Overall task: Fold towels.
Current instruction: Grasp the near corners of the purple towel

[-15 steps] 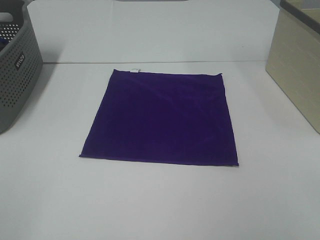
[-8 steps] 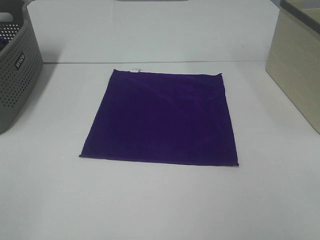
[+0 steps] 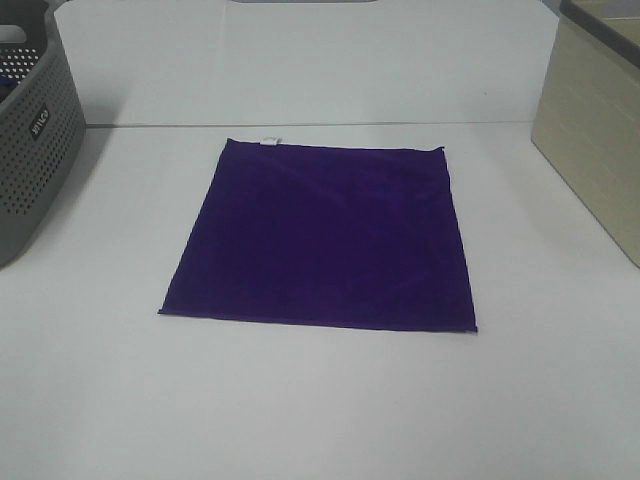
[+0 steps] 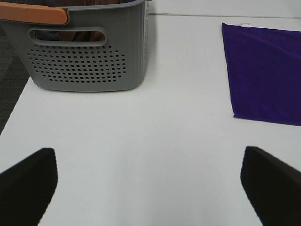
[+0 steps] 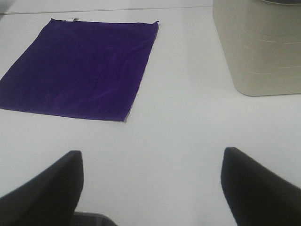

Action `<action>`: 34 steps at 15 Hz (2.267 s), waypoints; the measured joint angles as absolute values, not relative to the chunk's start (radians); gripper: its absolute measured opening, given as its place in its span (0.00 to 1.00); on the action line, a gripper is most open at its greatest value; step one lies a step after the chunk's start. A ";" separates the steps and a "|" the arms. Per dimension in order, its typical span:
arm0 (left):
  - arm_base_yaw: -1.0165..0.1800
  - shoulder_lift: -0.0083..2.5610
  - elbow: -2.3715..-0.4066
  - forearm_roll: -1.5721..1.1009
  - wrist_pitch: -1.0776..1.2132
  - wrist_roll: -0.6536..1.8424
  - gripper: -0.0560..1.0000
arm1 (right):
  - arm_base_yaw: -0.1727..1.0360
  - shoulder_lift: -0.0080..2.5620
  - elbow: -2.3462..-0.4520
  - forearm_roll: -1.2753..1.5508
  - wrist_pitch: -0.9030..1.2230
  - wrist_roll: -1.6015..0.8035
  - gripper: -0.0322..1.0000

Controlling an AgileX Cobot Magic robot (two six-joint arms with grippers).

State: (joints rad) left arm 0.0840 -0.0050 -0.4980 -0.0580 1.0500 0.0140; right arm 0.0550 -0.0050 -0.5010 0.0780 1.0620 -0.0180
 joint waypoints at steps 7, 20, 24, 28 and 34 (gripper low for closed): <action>0.084 -0.005 -0.498 -0.058 1.050 0.014 0.99 | 0.055 -0.005 -0.501 0.078 1.062 -0.018 0.80; 0.082 -0.005 -0.498 -0.048 1.050 0.036 0.99 | 0.055 -0.005 -0.501 0.078 1.062 -0.018 0.96; 0.082 -0.005 -0.498 -0.048 1.050 0.036 0.99 | 0.055 -0.005 -0.501 0.078 1.062 -0.018 0.96; 0.082 -0.005 -0.498 -0.048 1.050 0.036 0.99 | 0.055 -0.005 -0.501 0.078 1.062 -0.018 0.96; 0.082 -0.005 -0.498 -0.048 1.050 0.036 0.99 | 0.055 -0.005 -0.501 0.078 1.062 -0.018 0.96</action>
